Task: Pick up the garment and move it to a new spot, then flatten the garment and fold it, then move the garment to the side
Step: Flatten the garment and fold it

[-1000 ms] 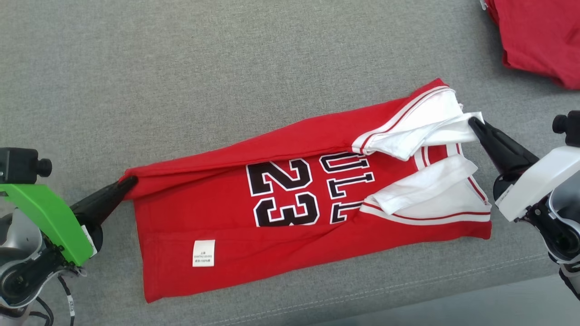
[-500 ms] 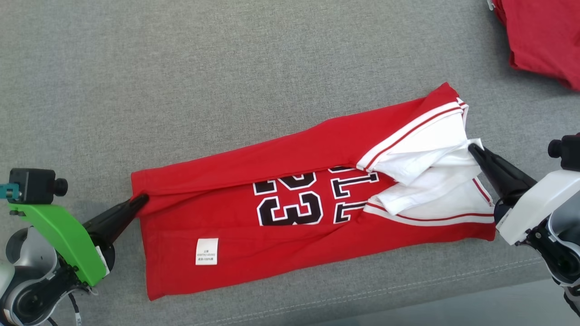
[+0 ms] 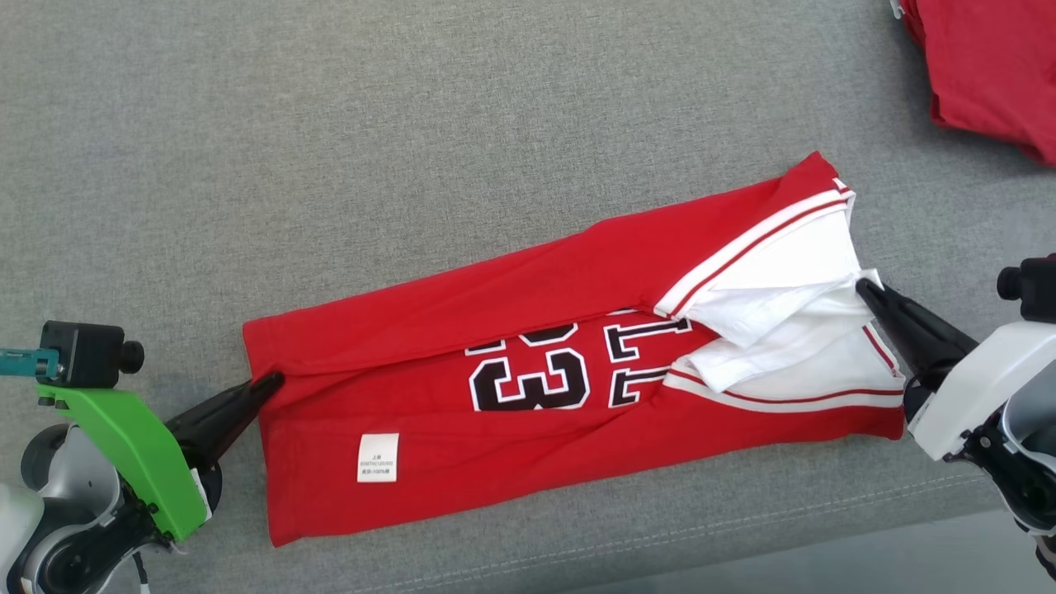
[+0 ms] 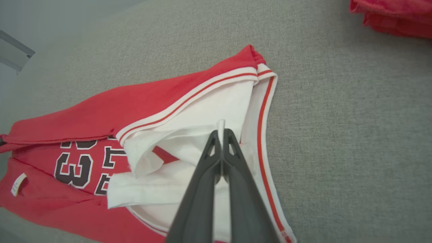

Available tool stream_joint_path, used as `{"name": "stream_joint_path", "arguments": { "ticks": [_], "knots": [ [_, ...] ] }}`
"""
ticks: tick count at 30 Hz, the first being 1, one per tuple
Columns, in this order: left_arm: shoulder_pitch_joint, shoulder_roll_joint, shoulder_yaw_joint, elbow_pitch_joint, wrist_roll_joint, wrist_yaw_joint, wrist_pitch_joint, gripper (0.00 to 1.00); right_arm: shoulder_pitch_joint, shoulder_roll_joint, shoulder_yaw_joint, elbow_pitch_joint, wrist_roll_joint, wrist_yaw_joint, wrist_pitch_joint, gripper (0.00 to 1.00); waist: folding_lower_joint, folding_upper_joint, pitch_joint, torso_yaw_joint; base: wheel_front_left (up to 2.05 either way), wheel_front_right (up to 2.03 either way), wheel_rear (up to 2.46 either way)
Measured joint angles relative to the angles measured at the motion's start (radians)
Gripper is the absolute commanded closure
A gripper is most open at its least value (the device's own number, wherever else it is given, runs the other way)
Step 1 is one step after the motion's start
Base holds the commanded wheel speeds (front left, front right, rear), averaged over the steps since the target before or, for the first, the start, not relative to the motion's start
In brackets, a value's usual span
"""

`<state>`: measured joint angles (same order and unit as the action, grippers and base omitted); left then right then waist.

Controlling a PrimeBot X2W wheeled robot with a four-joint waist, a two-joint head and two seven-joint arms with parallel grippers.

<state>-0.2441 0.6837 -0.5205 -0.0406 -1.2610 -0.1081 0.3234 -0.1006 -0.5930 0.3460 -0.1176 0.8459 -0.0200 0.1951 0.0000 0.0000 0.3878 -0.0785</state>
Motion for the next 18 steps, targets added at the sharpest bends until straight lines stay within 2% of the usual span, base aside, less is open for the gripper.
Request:
{"name": "stream_joint_path", "arguments": {
  "ticks": [5, 6, 8, 9, 10, 12, 13, 18],
  "knots": [
    [0.001, 0.004, 0.0, 0.001, 0.026, -0.002, -0.009, 1.0, 0.011, -0.002, 0.008, -0.002, 0.0, 0.0, 0.01, 1.0, 0.0, 0.0, -0.001, -0.001, 0.0, 0.0, 0.0],
    [0.001, 0.004, 0.0, 0.001, 0.026, -0.002, -0.009, 0.9, 0.011, -0.003, 0.009, -0.003, 0.001, 0.0, 0.013, 1.0, 0.0, 0.0, -0.001, -0.002, 0.0, 0.0, 0.0],
    [0.003, 0.004, -0.002, 0.001, 0.03, -0.002, -0.009, 0.54, 0.013, -0.007, 0.013, -0.003, 0.003, -0.001, 0.027, 1.0, 0.0, 0.0, -0.001, -0.002, 0.0, 0.0, 0.0],
    [0.003, 0.005, -0.003, 0.002, 0.036, -0.002, -0.009, 0.17, 0.014, -0.01, 0.015, -0.003, 0.003, -0.001, 0.028, 0.87, 0.0, 0.0, -0.002, -0.002, 0.0, 0.0, 0.0],
    [0.003, 0.005, -0.005, 0.003, 0.043, -0.002, -0.012, 0.0, 0.016, -0.012, 0.017, -0.003, 0.003, -0.007, 0.033, 0.76, 0.0, 0.0001, -0.002, -0.002, 0.0, 0.0, 0.0],
    [0.003, 0.009, -0.007, 0.008, 0.046, -0.002, -0.017, 0.0, 0.02, -0.023, 0.024, -0.003, 0.002, -0.009, 0.047, 0.52, 0.0, 0.0, -0.003, -0.002, 0.0, 0.0, 0.0],
    [0.004, 0.013, -0.012, 0.01, 0.052, -0.002, -0.017, 0.0, 0.022, -0.028, 0.026, -0.003, 0.0, -0.009, 0.052, 0.0, 0.0, 0.0, -0.004, -0.002, 0.0, 0.0, 0.0],
    [0.01, 0.034, -0.035, 0.029, 0.114, 0.006, -0.016, 0.0, 0.023, -0.037, 0.027, -0.005, -0.002, -0.012, 0.067, 0.0, 0.0, 0.0, -0.009, -0.001, 0.0, 0.0, 0.0]
  ]
}}
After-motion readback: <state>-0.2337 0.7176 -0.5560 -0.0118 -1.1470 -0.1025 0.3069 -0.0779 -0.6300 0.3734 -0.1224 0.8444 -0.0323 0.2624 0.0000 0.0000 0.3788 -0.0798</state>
